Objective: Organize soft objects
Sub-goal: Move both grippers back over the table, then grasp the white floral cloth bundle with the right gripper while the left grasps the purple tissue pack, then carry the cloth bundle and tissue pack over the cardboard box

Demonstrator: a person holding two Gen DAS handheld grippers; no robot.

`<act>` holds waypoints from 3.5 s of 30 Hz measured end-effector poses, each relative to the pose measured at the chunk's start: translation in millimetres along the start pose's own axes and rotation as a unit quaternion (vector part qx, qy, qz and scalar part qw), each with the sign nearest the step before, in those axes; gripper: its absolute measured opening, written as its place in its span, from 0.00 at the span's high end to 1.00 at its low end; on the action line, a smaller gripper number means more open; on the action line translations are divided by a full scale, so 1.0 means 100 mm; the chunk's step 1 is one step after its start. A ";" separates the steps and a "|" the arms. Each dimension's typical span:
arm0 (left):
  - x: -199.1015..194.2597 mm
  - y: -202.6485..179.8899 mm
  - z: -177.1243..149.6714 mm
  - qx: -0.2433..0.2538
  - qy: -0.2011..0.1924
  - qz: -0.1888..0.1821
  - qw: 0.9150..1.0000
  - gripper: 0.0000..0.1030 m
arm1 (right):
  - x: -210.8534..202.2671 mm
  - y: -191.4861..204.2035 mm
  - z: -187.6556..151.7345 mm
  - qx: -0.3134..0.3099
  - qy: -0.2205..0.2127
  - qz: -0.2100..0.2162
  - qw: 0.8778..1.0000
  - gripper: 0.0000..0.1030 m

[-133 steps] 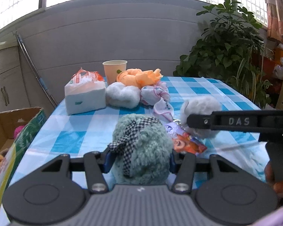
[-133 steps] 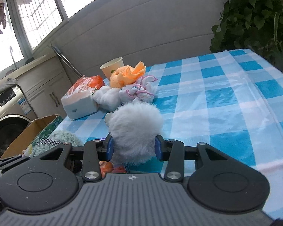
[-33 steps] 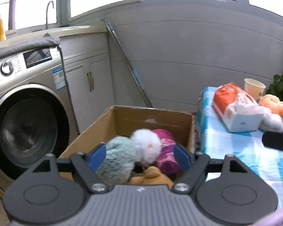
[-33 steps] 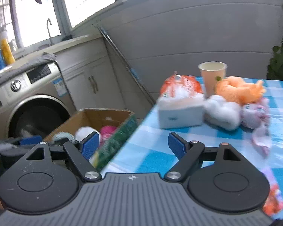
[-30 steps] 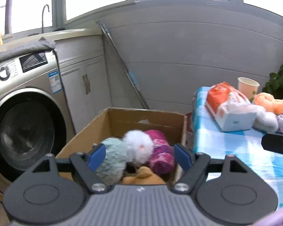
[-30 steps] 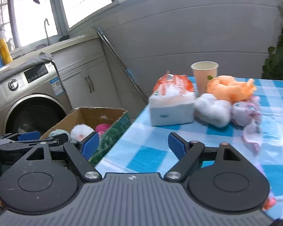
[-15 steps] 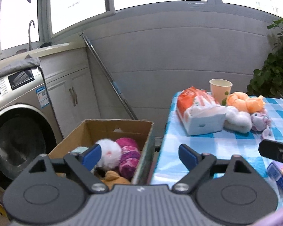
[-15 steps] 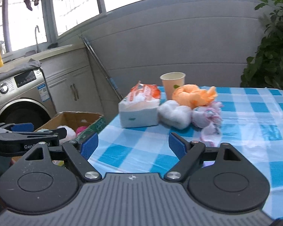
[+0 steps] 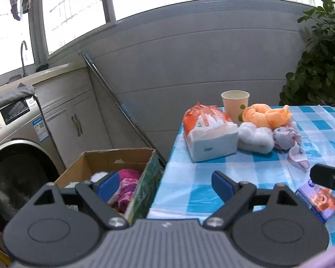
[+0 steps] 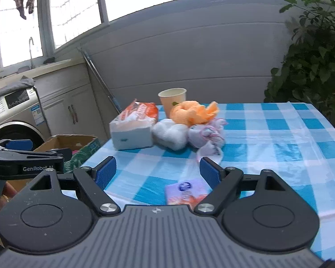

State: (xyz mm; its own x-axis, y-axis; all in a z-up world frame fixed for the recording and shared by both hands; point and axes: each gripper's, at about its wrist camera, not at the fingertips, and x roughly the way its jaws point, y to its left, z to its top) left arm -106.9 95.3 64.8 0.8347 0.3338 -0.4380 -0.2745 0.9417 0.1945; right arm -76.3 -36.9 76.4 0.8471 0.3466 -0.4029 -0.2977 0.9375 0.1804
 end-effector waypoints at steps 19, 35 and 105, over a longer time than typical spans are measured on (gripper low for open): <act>-0.07 -0.60 0.04 0.036 -0.004 -0.053 0.998 0.13 | -0.17 -0.65 -0.08 0.042 0.007 -0.045 0.998 0.01; -0.12 -1.09 -0.09 0.102 -0.008 -0.212 0.972 0.13 | 0.34 -1.08 0.24 0.051 0.047 -0.002 0.998 0.00; 0.47 -0.24 -0.20 0.012 0.016 -0.214 0.977 0.17 | 0.80 -0.67 -0.06 0.063 0.065 -0.032 0.995 0.11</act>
State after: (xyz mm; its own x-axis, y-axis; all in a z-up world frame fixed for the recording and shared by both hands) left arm -70.2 89.6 22.2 0.8548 -0.0877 -0.5115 0.1072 0.9942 0.0086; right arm 9.1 -71.4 26.9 0.7958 0.2952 -0.5287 -0.1801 0.9490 0.2588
